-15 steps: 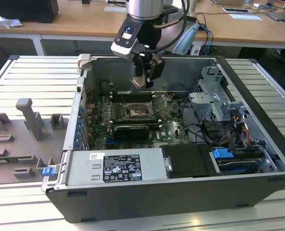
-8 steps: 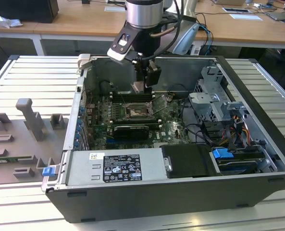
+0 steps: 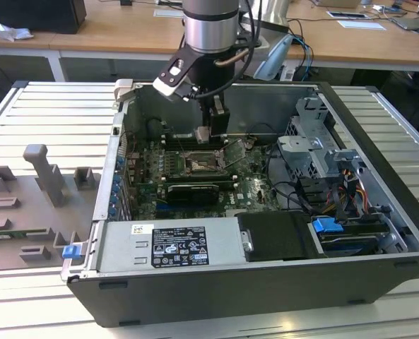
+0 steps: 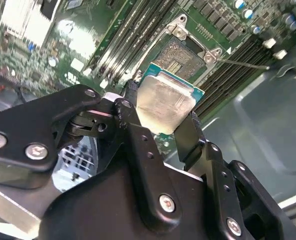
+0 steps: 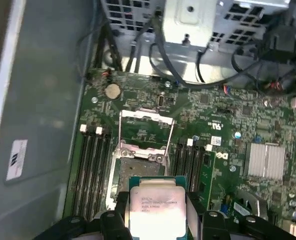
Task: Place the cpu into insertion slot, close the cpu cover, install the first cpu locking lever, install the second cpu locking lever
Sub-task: 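Place the cpu into insertion slot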
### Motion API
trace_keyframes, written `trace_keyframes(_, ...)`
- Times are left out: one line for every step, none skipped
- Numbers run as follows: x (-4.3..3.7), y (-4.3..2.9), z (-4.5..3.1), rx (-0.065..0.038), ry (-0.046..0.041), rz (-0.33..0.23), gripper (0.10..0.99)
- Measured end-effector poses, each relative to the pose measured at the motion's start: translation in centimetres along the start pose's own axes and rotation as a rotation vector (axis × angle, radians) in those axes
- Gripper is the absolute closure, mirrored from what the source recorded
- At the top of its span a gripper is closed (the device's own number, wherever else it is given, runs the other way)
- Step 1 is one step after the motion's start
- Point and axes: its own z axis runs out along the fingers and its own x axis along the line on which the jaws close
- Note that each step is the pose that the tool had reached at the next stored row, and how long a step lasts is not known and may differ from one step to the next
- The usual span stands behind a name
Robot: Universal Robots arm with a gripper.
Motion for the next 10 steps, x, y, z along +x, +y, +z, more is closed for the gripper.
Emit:
trace_keyframes(-0.01,-0.03,0.31,-0.001,-0.0027,0.031,0.545)
trace_keyframes(-0.01,-0.04,0.49,-0.001,-0.0043,0.049,0.545)
trace_keyframes(-0.01,-0.06,0.69,-0.001,-0.0060,0.069,0.545)
trace_keyframes(-0.02,-0.08,0.98,-0.002,-0.0086,0.098,0.545)
trace_keyframes(-0.03,-0.13,1.47,-0.003,-0.0129,0.148,0.545)
trace_keyframes(-0.03,-0.15,1.74,-0.003,-0.0152,0.174,0.545)
trace_keyframes(-0.01,-0.18,2.04,-0.003,-0.0162,0.187,0.545)
trace_keyframes(0.02,-0.19,2.23,-0.004,-0.0163,0.188,0.545)
trace_keyframes(0.06,-0.20,2.42,-0.003,-0.0163,0.188,0.545)
trace_keyframes(0.11,-0.22,2.66,-0.004,-0.0163,0.188,0.545)
